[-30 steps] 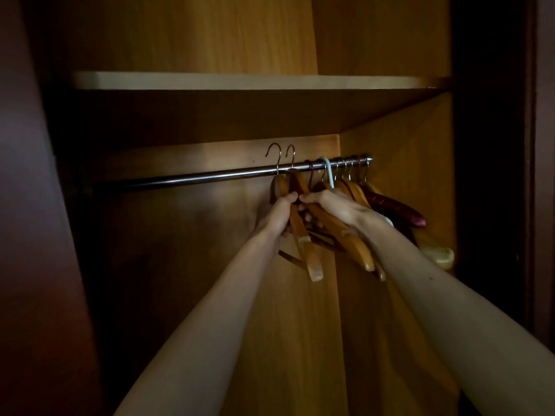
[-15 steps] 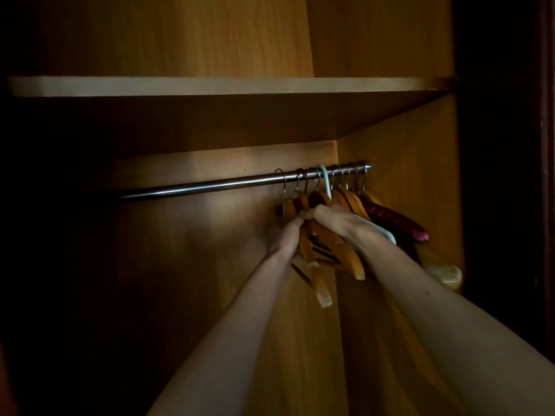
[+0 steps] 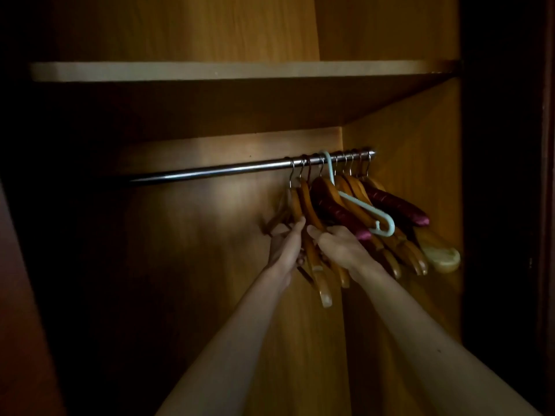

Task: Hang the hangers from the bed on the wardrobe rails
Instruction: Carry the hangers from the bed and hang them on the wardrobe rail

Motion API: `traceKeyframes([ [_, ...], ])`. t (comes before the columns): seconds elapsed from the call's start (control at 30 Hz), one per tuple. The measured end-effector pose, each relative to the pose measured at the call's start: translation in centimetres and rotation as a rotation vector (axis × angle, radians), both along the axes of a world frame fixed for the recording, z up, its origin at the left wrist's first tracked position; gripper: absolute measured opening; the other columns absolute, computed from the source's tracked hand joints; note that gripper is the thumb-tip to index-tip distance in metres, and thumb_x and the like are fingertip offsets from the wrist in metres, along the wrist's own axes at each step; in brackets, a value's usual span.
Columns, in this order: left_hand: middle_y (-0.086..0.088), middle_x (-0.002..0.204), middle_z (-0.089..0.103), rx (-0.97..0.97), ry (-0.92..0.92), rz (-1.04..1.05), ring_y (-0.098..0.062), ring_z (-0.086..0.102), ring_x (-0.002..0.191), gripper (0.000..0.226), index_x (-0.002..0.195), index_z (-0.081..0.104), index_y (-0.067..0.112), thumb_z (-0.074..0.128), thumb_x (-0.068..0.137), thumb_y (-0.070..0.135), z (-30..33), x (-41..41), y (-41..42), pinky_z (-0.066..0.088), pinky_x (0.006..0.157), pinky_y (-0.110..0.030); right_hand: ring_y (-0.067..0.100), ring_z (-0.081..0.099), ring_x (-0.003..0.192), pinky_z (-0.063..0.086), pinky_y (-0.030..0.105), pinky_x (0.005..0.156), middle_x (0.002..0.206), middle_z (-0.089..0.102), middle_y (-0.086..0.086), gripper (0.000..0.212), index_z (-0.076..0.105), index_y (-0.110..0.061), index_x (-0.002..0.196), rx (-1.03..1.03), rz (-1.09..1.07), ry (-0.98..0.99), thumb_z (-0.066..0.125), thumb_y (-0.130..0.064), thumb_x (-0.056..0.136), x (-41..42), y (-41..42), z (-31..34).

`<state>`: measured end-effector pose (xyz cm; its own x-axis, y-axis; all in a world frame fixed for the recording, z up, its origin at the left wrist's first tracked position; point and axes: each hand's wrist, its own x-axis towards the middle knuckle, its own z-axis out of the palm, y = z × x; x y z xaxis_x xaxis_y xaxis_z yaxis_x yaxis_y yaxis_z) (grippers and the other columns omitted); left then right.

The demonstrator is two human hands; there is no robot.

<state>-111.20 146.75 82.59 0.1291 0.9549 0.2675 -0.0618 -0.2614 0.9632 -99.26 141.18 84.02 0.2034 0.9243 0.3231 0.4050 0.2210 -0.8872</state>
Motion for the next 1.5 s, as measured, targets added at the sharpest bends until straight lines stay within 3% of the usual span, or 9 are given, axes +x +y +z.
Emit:
traceKeyframes([
  [0.2,0.003,0.068,0.065,-0.163,-0.115,0.024,-0.005,0.045,0.043,0.040,0.094,0.075,0.013,0.054,0.099,0.046,-4.3,-1.0,-2.4,0.037,0.043,-0.019,0.019,0.059,0.124,0.041,0.043,0.110,0.129,0.066,-0.002,0.039,0.063,-0.024,0.130,0.114,-0.022,0.493,0.053,-0.046,0.100,0.4,-3.8,-4.4],
  [0.4,0.009,0.066,0.067,-0.309,-0.019,0.050,-0.003,0.049,0.045,0.027,0.076,0.081,0.029,0.063,0.089,0.043,-15.1,-2.0,-5.4,0.038,0.044,-0.020,0.013,0.060,0.122,0.053,0.037,0.097,0.132,0.063,0.001,0.035,0.065,-0.017,0.128,0.153,-0.020,0.637,0.044,-0.036,0.106,1.3,-7.8,-9.1],
  [0.6,0.005,0.062,0.067,-0.588,0.364,-0.037,-0.004,0.046,0.038,0.022,0.080,0.078,0.021,0.065,0.096,0.027,-31.8,-1.1,-9.2,0.037,0.038,-0.020,0.015,0.074,0.094,0.060,0.032,0.079,0.104,0.077,0.000,0.026,0.074,-0.024,0.104,-0.238,-0.164,0.632,0.049,-0.029,0.102,2.4,-11.1,-25.0],
  [0.77,0.006,0.068,0.062,-0.762,0.921,-0.381,-0.006,0.049,0.051,0.016,0.086,0.067,0.018,0.060,0.095,0.028,-45.2,0.0,-15.4,0.039,0.047,-0.020,0.016,0.071,0.076,0.056,0.023,0.058,0.093,0.075,0.006,0.026,0.072,-0.010,0.109,-0.752,-0.327,0.705,0.048,-0.019,0.104,2.7,-17.8,-41.9],
  [0.93,0.003,0.048,0.054,-0.693,1.330,-0.777,-0.013,0.050,0.051,0.040,0.056,0.059,0.017,0.059,0.096,0.019,-54.3,-1.0,-19.4,0.042,0.061,-0.026,0.009,0.060,0.035,0.043,0.014,0.034,0.058,0.068,0.006,0.030,0.062,0.004,0.120,-1.012,-0.541,0.891,0.038,-0.004,0.105,0.4,-27.1,-52.7],
  [1.13,-0.014,0.082,0.067,-0.700,1.590,-0.948,-0.026,0.059,0.079,0.034,0.058,0.060,0.013,0.058,0.092,0.013,-60.4,-3.5,-23.1,0.048,0.074,-0.035,0.030,0.067,0.076,0.056,0.040,0.075,0.088,0.072,0.020,0.025,0.072,0.002,0.098,-1.214,-0.907,0.921,0.061,-0.020,0.097,-4.8,-37.4,-60.9],
  [1.3,-0.015,0.087,0.074,-0.612,1.702,-1.166,-0.030,0.069,0.085,0.027,0.076,0.072,0.005,0.055,0.095,0.014,-62.3,-2.8,-27.2,0.055,0.087,-0.039,0.019,0.065,0.069,0.050,0.028,0.063,0.082,0.074,0.006,0.033,0.069,-0.018,0.075,-1.261,-1.183,1.042,0.062,-0.043,0.096,-11.5,-45.5,-62.7],
  [1.43,-0.010,0.075,0.073,-0.390,1.749,-1.359,-0.009,0.056,0.050,0.025,0.100,0.073,-0.006,0.058,0.093,0.013,-62.7,-0.2,-31.8,0.047,0.052,-0.015,0.019,0.063,0.060,0.051,0.027,0.058,0.074,0.072,0.007,0.029,0.070,-0.018,0.071,-1.260,-1.346,1.210,0.064,-0.036,0.094,-16.5,-50.6,-63.8],
  [1.5,-0.016,0.087,0.078,-0.313,1.779,-1.467,-0.016,0.062,0.060,0.026,0.097,0.075,-0.005,0.057,0.094,0.015,-62.6,1.5,-34.5,0.049,0.063,-0.019,0.021,0.063,0.064,0.055,0.032,0.063,0.077,0.072,0.008,0.023,0.074,-0.013,0.082,-1.215,-1.401,1.339,0.062,-0.027,0.095,-18.9,-52.8,-64.5],
])
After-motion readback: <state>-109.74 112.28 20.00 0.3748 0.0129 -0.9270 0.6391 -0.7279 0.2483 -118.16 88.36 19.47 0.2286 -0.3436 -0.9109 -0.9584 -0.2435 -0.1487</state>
